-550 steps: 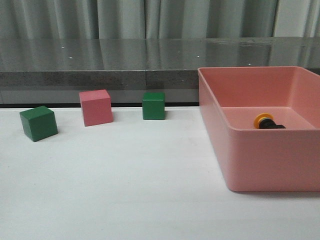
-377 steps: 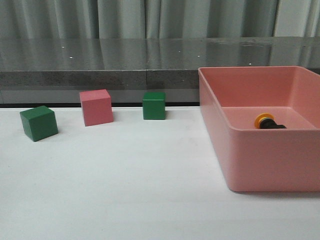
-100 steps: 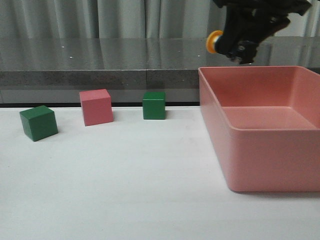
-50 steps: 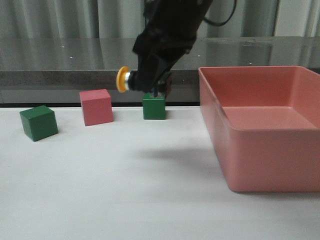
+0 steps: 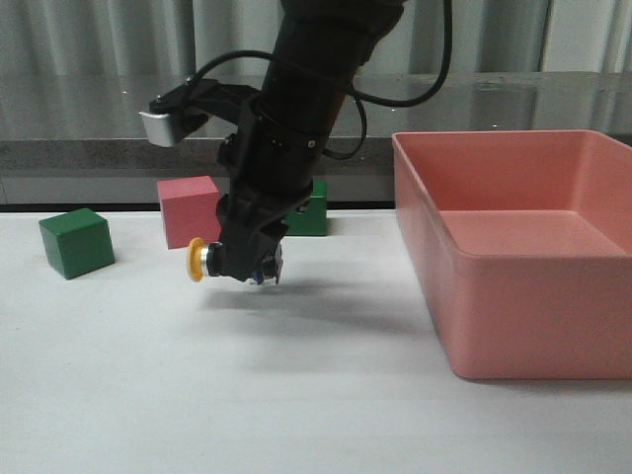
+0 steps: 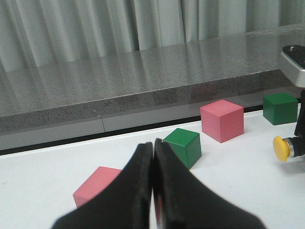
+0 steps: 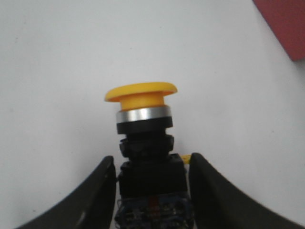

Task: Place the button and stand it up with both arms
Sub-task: 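Lift the button out of the bin and carry it toward the cubes, then lower the button onto the table on its side and open the right gripper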

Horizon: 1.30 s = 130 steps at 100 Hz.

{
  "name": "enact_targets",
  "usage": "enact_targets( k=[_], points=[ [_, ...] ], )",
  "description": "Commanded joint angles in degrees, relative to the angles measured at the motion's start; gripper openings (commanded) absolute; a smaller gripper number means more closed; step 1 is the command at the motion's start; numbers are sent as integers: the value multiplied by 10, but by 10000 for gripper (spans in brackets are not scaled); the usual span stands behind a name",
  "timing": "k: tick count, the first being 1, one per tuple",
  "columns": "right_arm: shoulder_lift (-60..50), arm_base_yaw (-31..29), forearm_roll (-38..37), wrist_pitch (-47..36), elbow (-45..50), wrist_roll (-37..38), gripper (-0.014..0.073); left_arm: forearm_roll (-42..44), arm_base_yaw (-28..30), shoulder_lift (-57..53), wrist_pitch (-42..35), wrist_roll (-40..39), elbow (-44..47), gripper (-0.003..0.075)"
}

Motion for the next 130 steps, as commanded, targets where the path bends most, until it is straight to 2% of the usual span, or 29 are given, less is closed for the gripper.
enact_targets(
  k=[1, 87, 97, 119, 130],
  points=[
    [-25, 0, 9, -19, -23, -17, 99, -7, 2, -19, -45, -6, 17, -19],
    [-10, 1, 9, -14, -23, -17, 104, -7, 2, -19, -45, -6, 17, -19],
    [-10, 1, 9, -7, -23, -17, 193, -7, 2, -19, -45, -6, 17, -19],
    [-10, 1, 9, -7, -23, -17, 579, -7, 2, -19, -45, -6, 17, -19],
    [-10, 1, 9, -7, -23, -17, 649, -7, 2, -19, -45, -6, 17, -19]
  ],
)
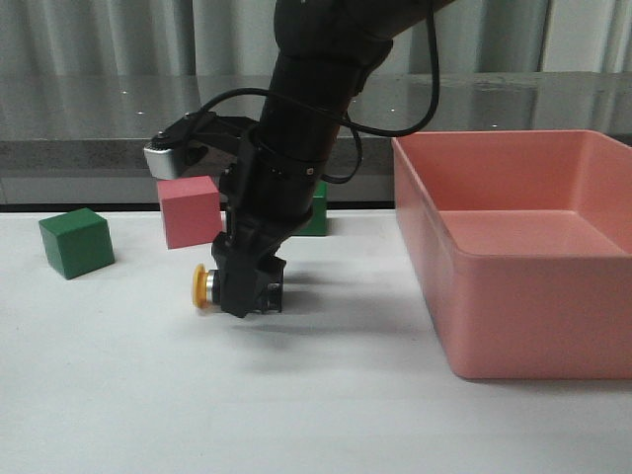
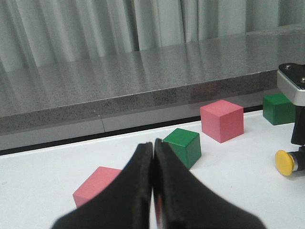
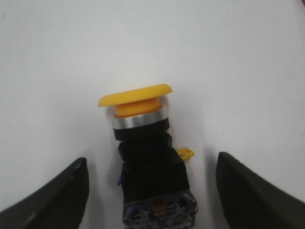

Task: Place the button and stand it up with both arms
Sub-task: 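Lower the button onto the table on its side and open the right gripper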

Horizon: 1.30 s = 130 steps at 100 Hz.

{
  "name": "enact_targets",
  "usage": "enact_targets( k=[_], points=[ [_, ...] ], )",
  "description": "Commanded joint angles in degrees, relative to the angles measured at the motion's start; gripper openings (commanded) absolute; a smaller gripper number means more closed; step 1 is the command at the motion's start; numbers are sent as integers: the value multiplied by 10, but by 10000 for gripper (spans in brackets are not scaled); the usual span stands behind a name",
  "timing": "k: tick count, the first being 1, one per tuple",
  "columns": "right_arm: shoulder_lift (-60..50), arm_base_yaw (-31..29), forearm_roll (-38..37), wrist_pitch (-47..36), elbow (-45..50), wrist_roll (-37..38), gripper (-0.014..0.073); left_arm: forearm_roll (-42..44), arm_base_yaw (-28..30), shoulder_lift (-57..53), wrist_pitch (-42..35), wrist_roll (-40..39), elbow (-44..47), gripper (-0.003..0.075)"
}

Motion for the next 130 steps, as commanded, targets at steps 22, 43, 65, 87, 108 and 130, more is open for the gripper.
enact_targets(
  k=[22, 43, 65, 87, 108, 130],
  points=[
    [-57, 0, 8, 10, -34, -3, 645, -7, 2, -19, -45, -6, 17, -19],
    [-102, -2, -5, 71, -78, 42, 643, -7, 2, -19, -45, -6, 17, -19],
    [-160, -18, -79, 97, -103, 179, 461, -7, 2, -19, -45, -6, 17, -19],
    [-208, -60, -104, 151, -103, 273, -64, -7, 2, -19, -45, -6, 17, -19],
    [-238, -117, -105, 166, -103, 363, -62, -7, 2, -19, -45, -6, 17, -19],
    [-315, -157, -162, 80, -50, 431, -62, -7, 2, -19, -45, -6, 17, -19]
  ],
)
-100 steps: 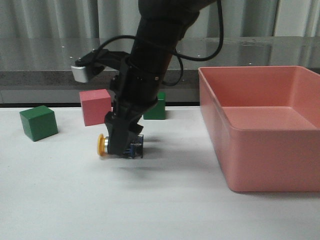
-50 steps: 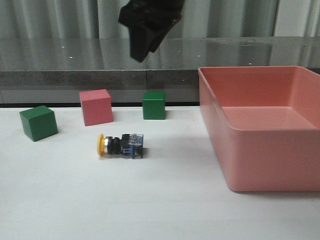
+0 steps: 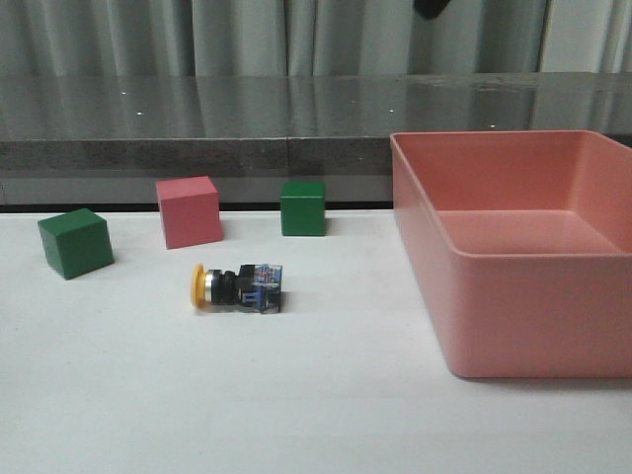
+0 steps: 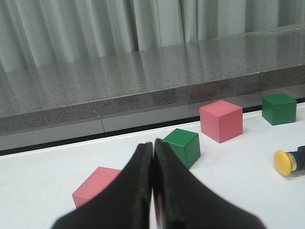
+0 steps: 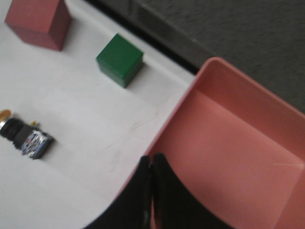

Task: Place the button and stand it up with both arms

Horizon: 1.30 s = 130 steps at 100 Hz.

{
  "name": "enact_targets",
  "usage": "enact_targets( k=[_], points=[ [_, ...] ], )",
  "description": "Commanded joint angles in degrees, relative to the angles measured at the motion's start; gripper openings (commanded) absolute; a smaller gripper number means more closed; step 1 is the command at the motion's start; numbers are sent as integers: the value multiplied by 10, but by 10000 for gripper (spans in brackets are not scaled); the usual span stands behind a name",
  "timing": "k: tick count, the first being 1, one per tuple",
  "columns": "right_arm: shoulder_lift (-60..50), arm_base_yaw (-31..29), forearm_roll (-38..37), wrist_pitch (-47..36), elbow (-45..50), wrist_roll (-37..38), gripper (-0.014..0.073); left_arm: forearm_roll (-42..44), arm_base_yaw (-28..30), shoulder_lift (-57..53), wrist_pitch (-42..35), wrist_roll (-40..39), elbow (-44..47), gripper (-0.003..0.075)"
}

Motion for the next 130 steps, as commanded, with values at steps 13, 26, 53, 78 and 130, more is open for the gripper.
enact_targets(
  k=[13, 26, 53, 78, 130],
  points=[
    [-145, -14, -93, -157, 102, 79, -62, -7, 2, -19, -45, -6, 17, -19],
    [-248, -14, -157, -242, 238, 143, -62, -7, 2, -19, -45, -6, 17, -19],
    [-487, -44, -297, -393, 517, 306, -62, -7, 2, -19, -45, -6, 17, -19],
    [-683, -109, -317, -441, 679, 326, -62, -7, 2, -19, -45, -6, 17, -19],
    [-859, -113, -316, -424, 820, 326, -62, -7, 2, -19, -45, -6, 17, -19]
  ],
)
